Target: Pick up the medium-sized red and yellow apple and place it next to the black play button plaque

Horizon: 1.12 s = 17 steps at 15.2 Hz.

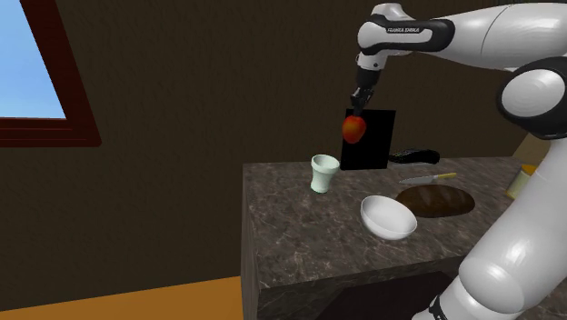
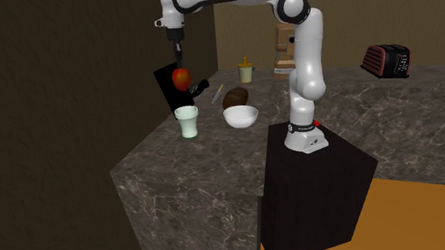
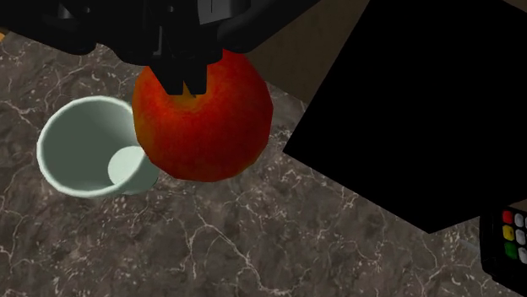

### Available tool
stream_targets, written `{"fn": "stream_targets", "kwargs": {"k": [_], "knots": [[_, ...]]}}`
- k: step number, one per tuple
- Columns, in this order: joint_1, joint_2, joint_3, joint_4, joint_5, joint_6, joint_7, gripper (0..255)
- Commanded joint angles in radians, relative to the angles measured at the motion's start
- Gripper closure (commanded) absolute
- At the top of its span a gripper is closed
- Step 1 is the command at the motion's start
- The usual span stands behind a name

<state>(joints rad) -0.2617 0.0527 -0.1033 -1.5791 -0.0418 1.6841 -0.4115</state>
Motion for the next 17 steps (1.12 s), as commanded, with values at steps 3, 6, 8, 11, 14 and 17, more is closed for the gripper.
{"fn": "stream_targets", "kwargs": {"k": [3, 6, 8, 11, 14, 17], "knots": [[-0.001, -0.011, -0.001, -0.07, -0.001, 0.06, 0.001, 255], [-0.001, -0.015, -0.001, -0.115, -0.002, 0.101, 0.003, 255], [-0.001, -0.016, -0.001, -0.144, -0.003, 0.128, 0.004, 255], [-0.001, -0.016, -0.001, -0.184, -0.003, 0.169, 0.006, 255], [-0.001, -0.014, -0.001, -0.222, -0.003, 0.209, 0.008, 255], [-0.001, -0.01, -0.001, -0.258, -0.004, 0.248, 0.009, 255]]}}
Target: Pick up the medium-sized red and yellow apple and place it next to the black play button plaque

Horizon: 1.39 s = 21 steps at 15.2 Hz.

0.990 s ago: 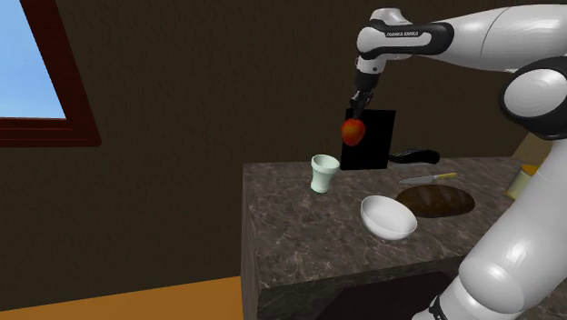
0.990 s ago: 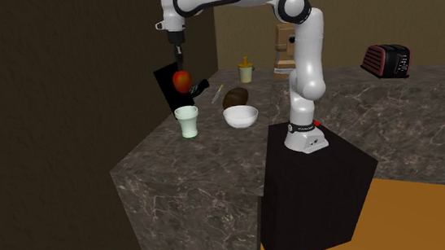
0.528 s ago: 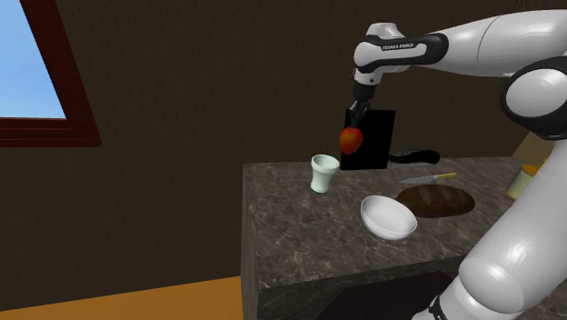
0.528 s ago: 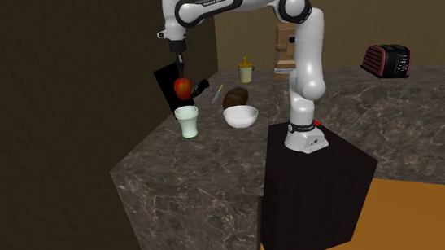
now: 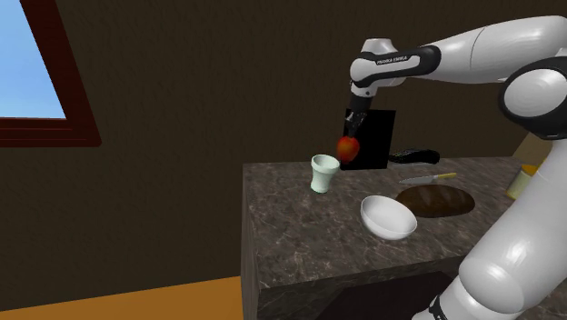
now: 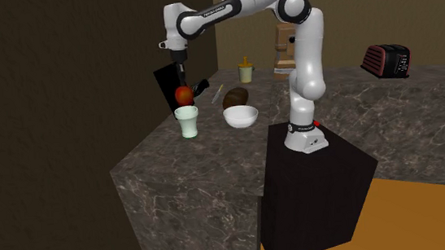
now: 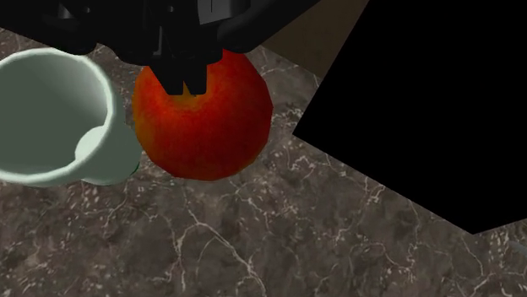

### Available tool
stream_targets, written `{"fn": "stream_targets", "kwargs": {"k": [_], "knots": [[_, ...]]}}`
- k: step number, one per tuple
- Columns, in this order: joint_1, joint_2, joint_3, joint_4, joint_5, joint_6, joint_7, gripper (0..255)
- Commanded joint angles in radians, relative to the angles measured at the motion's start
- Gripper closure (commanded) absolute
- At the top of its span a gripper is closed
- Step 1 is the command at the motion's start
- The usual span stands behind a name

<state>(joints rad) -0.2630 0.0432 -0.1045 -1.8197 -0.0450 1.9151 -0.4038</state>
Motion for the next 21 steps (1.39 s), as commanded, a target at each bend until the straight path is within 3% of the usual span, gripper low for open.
{"fn": "stream_targets", "kwargs": {"k": [1, 17, 21], "knots": [[0.0, 0.001, 0.0, -0.029, 0.0, 0.03, 0.002, 255], [-0.002, 0.056, -0.001, -0.179, 0.002, 0.235, 0.007, 255], [-0.002, 0.059, -0.001, -0.184, 0.002, 0.243, 0.007, 255]]}}
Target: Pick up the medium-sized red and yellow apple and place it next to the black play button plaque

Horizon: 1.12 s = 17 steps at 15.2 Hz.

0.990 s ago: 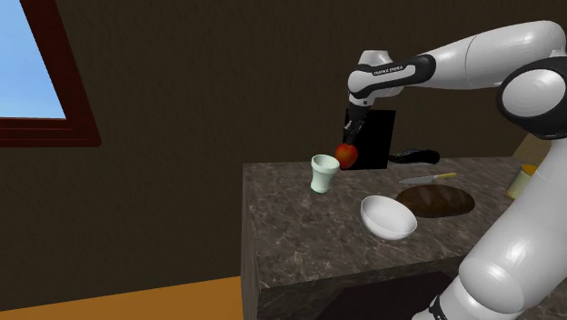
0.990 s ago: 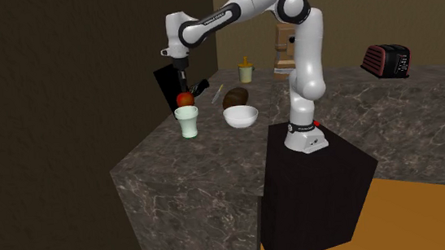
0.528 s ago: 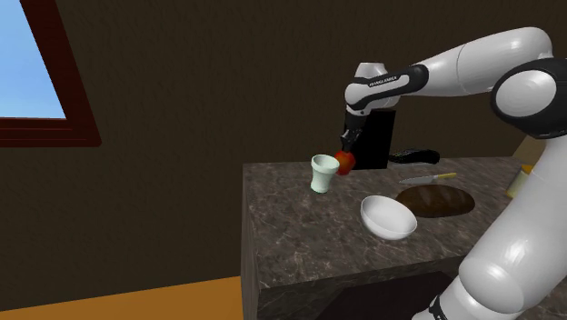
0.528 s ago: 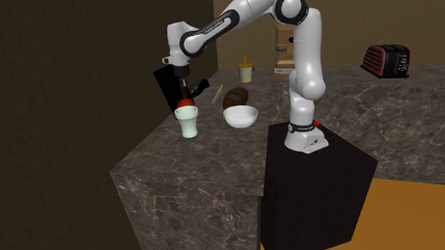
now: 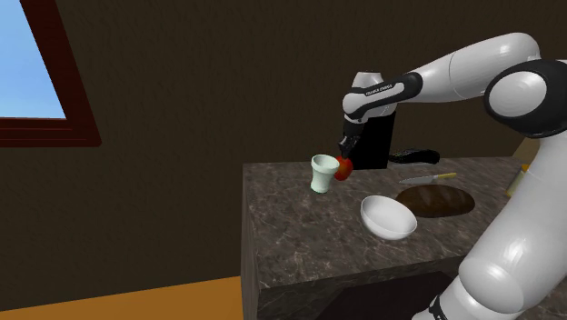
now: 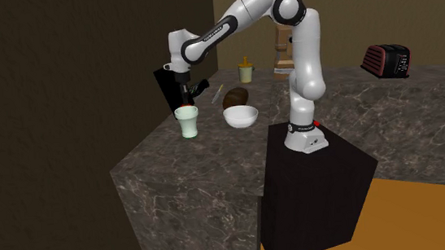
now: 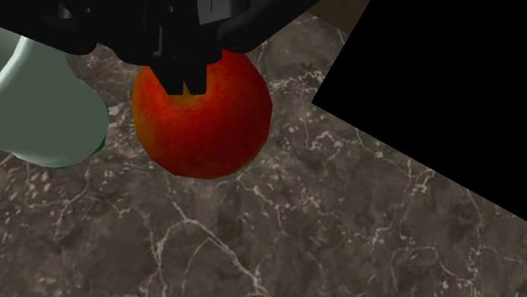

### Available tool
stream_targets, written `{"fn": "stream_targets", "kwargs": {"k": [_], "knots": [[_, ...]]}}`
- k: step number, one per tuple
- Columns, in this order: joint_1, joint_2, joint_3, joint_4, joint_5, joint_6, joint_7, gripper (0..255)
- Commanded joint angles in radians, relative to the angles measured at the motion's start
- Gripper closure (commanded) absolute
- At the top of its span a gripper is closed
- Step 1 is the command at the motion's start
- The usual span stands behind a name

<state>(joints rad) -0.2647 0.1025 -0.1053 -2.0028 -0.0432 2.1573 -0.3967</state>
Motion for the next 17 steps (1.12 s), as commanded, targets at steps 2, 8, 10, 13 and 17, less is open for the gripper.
{"fn": "stream_targets", "kwargs": {"k": [2, 8, 10, 13, 17], "knots": [[0.0, 0.0, 0.0, -0.001, 0.0, 0.001, 0.0, 255], [0.0, 0.0, 0.0, -0.001, 0.0, 0.001, 0.0, 0], [0.0, 0.0, 0.0, -0.001, 0.0, 0.001, 0.0, 0], [0.003, -0.04, 0.002, 0.053, -0.003, -0.092, 0.002, 0], [0.004, -0.048, 0.002, 0.069, -0.003, -0.117, 0.003, 0]]}}
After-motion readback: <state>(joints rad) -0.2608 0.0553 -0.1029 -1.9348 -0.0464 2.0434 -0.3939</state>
